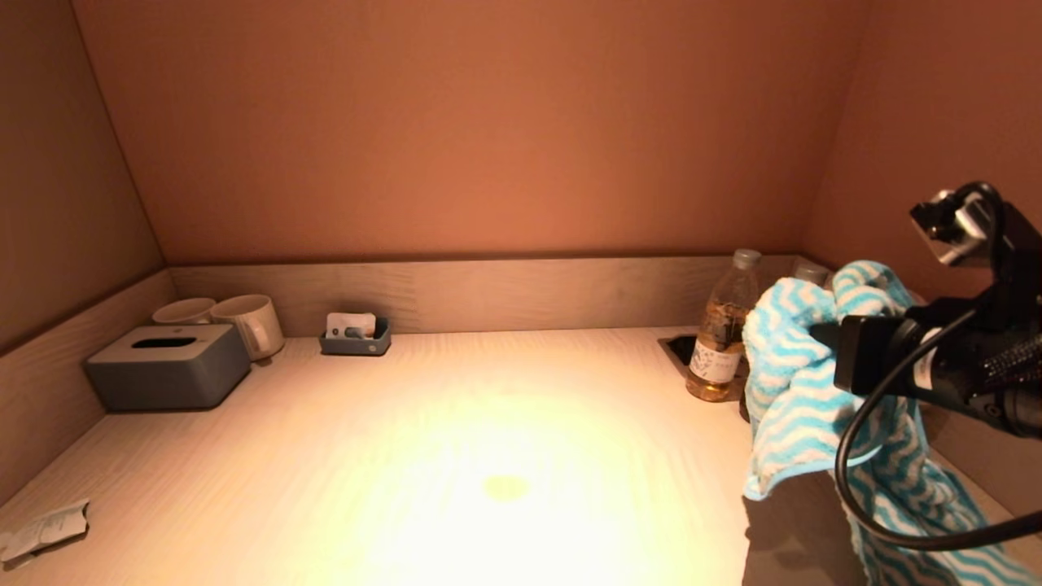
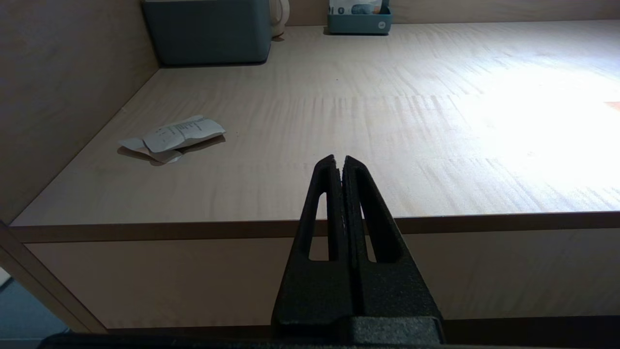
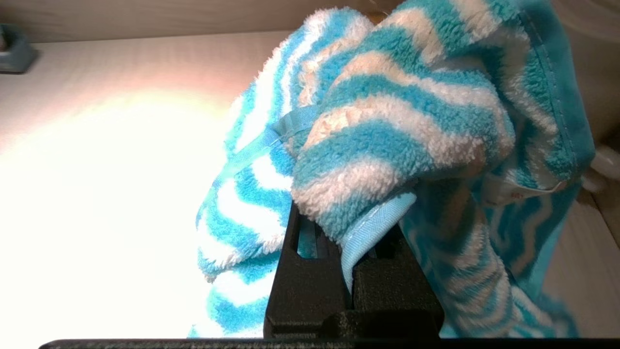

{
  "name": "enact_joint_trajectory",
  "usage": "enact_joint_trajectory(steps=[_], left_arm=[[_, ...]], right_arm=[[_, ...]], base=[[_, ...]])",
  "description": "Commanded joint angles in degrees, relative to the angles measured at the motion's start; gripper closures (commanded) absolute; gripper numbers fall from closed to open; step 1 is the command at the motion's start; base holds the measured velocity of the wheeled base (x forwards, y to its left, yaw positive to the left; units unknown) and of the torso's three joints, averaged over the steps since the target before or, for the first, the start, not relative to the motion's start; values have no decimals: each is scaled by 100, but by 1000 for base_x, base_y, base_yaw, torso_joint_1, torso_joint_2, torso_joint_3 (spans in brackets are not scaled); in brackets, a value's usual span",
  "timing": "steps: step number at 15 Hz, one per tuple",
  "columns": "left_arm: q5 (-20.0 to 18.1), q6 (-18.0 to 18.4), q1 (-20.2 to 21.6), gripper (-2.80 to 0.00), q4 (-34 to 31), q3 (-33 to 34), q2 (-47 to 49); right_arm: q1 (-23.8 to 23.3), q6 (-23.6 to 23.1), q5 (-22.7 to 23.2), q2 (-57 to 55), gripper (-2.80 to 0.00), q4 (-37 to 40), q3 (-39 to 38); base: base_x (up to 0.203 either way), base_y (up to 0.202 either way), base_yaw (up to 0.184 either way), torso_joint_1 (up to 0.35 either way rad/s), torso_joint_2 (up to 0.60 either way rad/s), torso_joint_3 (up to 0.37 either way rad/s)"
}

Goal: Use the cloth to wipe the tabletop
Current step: Sweep the stains on the table

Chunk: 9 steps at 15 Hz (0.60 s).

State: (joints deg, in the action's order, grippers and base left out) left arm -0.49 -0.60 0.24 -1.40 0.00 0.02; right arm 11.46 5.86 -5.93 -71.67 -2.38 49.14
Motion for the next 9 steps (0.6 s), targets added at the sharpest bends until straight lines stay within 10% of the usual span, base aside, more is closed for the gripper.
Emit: enact_joint_trajectory(steps=[1,9], left_arm=[[-4,-2,2,0,0,0,-2],[-4,-2,2,0,0,0,-2]], right_arm=[[412,-3,-10,-107,0,665,438],[1606,-101,-876,-2491,0,848,2384]], base=[[0,0,0,0,0,0],[0,0,0,0,0,0]])
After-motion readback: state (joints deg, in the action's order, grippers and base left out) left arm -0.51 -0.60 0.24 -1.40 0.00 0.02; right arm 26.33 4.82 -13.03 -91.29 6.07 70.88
